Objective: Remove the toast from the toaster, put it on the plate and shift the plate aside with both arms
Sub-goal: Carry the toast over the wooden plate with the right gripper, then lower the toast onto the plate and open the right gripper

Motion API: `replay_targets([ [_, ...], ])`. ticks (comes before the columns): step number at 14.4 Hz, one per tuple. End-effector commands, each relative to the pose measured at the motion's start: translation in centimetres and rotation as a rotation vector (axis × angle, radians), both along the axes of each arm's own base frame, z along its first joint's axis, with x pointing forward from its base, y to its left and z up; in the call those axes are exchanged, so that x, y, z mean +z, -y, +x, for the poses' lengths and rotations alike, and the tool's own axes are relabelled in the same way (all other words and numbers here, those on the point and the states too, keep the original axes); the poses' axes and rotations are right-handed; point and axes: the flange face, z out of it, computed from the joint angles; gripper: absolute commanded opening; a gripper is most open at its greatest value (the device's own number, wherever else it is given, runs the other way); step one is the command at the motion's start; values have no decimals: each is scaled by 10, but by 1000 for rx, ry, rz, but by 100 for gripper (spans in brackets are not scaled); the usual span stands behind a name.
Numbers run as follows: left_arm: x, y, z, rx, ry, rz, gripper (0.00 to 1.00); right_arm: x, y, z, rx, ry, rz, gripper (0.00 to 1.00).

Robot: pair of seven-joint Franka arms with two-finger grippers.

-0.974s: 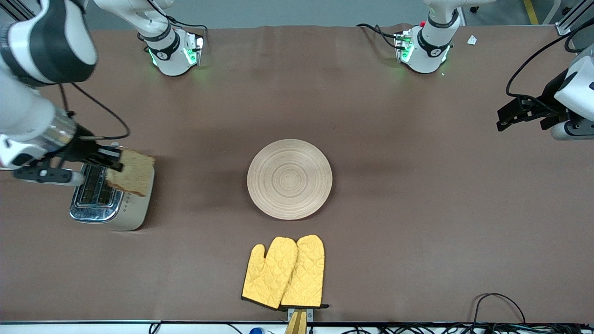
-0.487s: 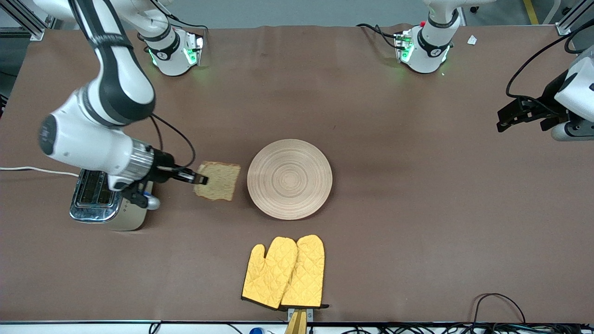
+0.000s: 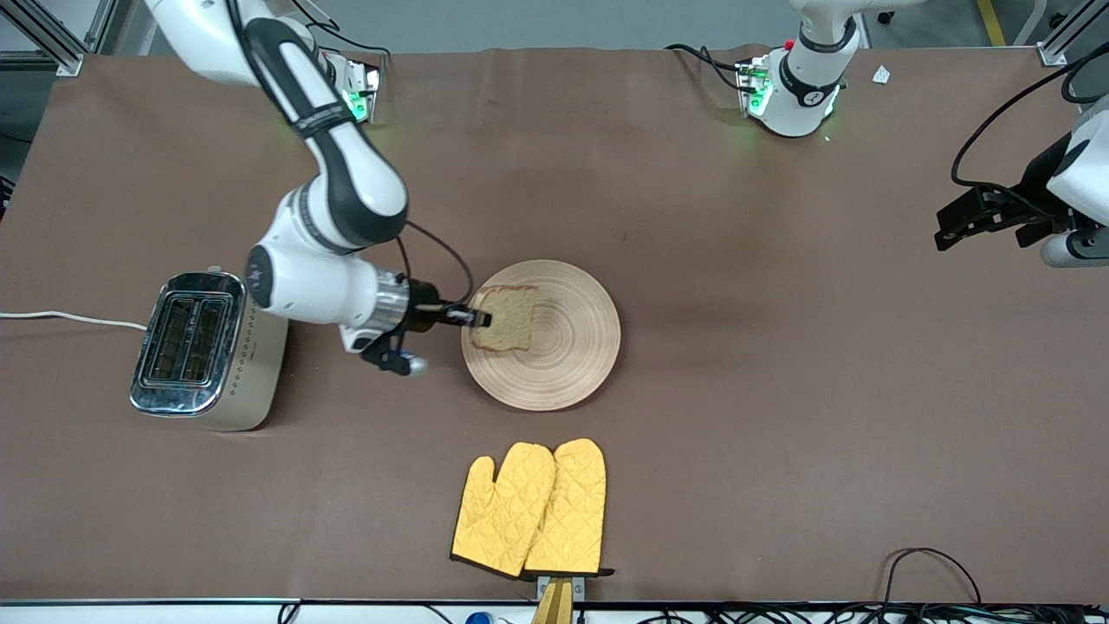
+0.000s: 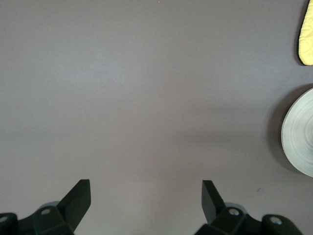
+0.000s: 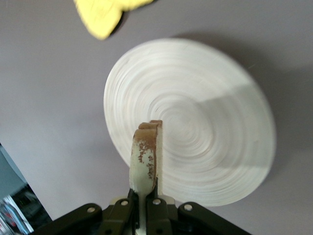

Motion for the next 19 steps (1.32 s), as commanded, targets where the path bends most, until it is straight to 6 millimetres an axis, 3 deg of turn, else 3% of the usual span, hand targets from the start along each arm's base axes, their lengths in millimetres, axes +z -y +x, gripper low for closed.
replay_targets([
  [1,5,0,3,-12,11,-12,100,6,-6,-5,68,56,33,0],
  [5,5,0,3,-14,10,-15,100,-18,-18,0,152,141,29,0],
  [8,3,1,7,-15,27,-18,100,-69,-16,6,117,137,-1,1],
  [10,1,3,9,-18,32,-19,100,-93,-13,6,90,117,6,1],
  [13,-1,8,9,-27,27,-19,100,-104,3,7,111,109,3,1],
  [17,-6,15,11,-38,18,-20,100,-130,29,-8,149,73,-12,2],
  [18,-7,15,11,-38,16,-20,100,-132,30,-8,148,64,-11,14],
  [19,-8,15,12,-38,15,-21,100,-134,32,-8,147,50,-10,39],
])
